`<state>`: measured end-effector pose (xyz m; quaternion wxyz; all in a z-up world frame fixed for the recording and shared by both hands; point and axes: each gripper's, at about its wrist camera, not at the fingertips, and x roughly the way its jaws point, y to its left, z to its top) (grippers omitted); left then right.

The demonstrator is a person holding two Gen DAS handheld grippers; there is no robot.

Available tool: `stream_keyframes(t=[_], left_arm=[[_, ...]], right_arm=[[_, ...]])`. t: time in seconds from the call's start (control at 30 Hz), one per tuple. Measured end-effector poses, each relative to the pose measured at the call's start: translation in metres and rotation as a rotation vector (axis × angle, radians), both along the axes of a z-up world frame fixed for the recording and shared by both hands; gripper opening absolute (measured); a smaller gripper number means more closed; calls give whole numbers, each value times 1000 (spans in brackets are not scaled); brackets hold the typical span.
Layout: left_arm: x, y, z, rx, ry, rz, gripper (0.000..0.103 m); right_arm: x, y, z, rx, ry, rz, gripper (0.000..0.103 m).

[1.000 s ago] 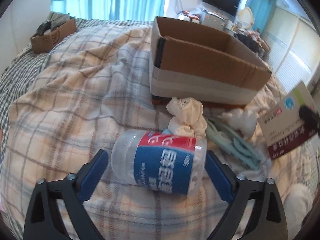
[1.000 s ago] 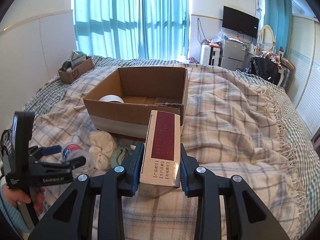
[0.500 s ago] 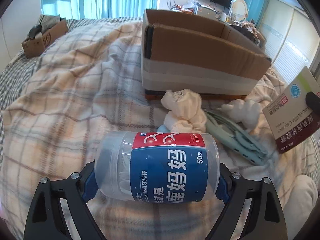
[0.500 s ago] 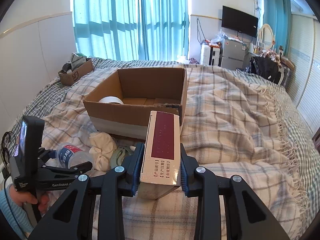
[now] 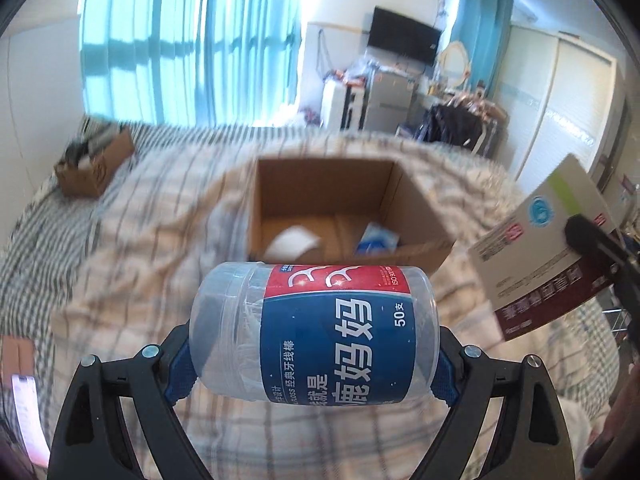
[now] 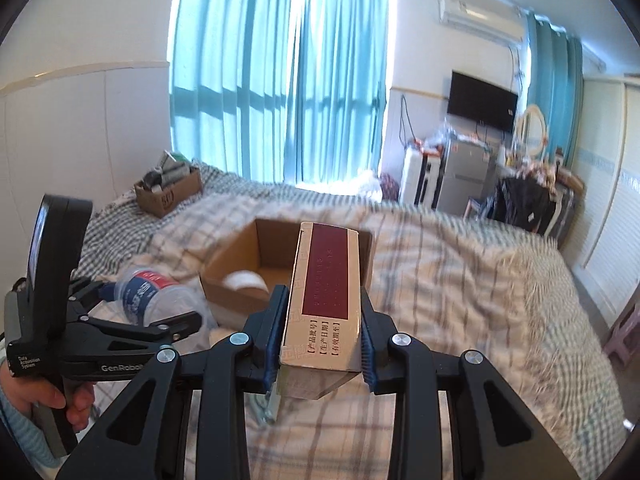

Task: Organize objects
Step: 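Carry bottle and medicine box into the cardboard box and open both grippers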

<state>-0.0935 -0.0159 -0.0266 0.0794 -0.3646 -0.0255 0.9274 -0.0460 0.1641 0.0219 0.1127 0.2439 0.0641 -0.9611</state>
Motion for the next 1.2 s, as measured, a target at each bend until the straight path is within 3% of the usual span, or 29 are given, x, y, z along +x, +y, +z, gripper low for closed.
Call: stream_keyframes(t=[0.23, 0.5, 0.7, 0.9, 1.2], left_arm=[[-34, 12, 36, -38, 76, -16, 92], [-81, -1, 34, -22, 87, 12, 92], [-117, -9, 9, -21, 49, 29, 92], [-144, 0, -16, -35, 30, 10, 92], [-165, 17, -44, -57, -8, -25, 92]], right_arm=[[-24, -14, 33, 30, 67, 22, 31], [-85, -26, 45, 35, 82, 22, 31], [-135, -25, 25, 1, 45, 6, 31], [-186, -22, -14, -35, -31, -8, 31], [-215, -14, -48, -56, -87, -7, 31]])
